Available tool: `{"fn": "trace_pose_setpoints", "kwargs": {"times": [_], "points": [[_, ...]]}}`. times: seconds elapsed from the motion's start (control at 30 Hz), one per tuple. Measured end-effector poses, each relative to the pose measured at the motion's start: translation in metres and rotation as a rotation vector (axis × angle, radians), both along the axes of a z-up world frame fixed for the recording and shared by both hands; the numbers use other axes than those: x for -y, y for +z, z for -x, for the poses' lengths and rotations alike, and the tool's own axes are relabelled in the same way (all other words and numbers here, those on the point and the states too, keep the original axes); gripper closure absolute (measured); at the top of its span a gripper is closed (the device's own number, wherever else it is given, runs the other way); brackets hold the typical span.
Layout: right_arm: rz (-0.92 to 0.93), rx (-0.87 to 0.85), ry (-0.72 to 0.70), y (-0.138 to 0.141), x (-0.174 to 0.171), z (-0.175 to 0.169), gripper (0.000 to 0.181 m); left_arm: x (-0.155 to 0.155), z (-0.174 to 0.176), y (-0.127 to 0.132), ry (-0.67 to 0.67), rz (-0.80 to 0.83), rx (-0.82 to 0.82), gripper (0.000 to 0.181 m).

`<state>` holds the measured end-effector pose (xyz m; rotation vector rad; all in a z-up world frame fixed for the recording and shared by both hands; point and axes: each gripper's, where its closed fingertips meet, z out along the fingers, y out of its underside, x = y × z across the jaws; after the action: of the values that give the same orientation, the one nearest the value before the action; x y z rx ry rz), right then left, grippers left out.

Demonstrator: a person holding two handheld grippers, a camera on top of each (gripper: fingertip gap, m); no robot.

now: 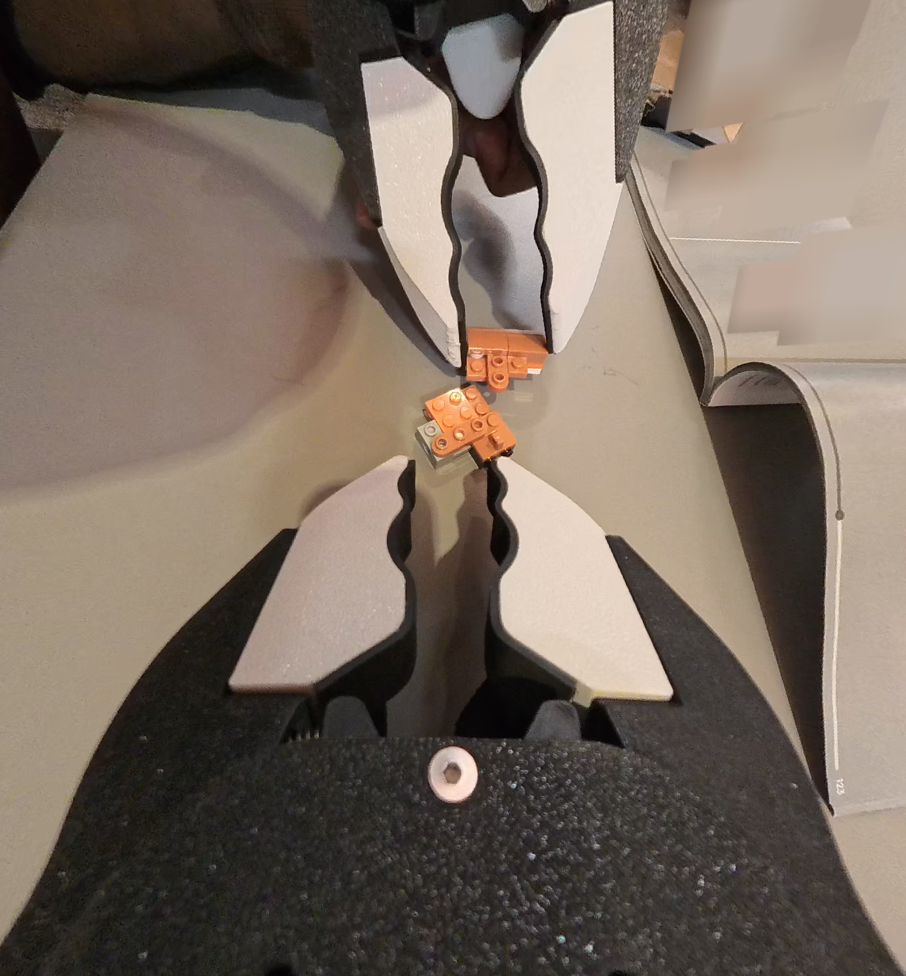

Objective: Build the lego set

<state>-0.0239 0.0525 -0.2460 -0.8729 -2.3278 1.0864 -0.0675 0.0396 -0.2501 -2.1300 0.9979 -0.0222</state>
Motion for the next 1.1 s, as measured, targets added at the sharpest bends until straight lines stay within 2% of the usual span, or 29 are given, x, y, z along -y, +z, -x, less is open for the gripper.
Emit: {"fn": "trace_pose_setpoints", "kwargs": {"times": [0.17, 0.27, 0.37, 0.73, 1.1], "points": [[-0.032, 0.024, -0.006, -0.005, 0.001, 0.000, 0.152, 0.001, -0.003, 0.000, -0.048, -0.036, -0.040, 0.147], [-0.062, 0.049, -0.007, -0.010, 0.002, 0.000, 0.139, 0.001, -0.003, 0.000, -0.065, -0.052, -0.075, 0.147], [-0.080, 0.048, -0.033, -0.012, 0.001, 0.002, 0.134, 0.001, -0.004, 0.001, -0.077, -0.066, -0.080, 0.147], [-0.050, 0.134, -0.131, -0.016, 0.010, -0.001, 0.141, 0.000, -0.002, 0.001, -0.079, -0.076, -0.058, 0.147], [-0.029, 0.138, -0.082, -0.014, 0.011, 0.006, 0.142, 0.000, -0.003, 0.003, -0.076, -0.051, 0.070, 0.147]]}}
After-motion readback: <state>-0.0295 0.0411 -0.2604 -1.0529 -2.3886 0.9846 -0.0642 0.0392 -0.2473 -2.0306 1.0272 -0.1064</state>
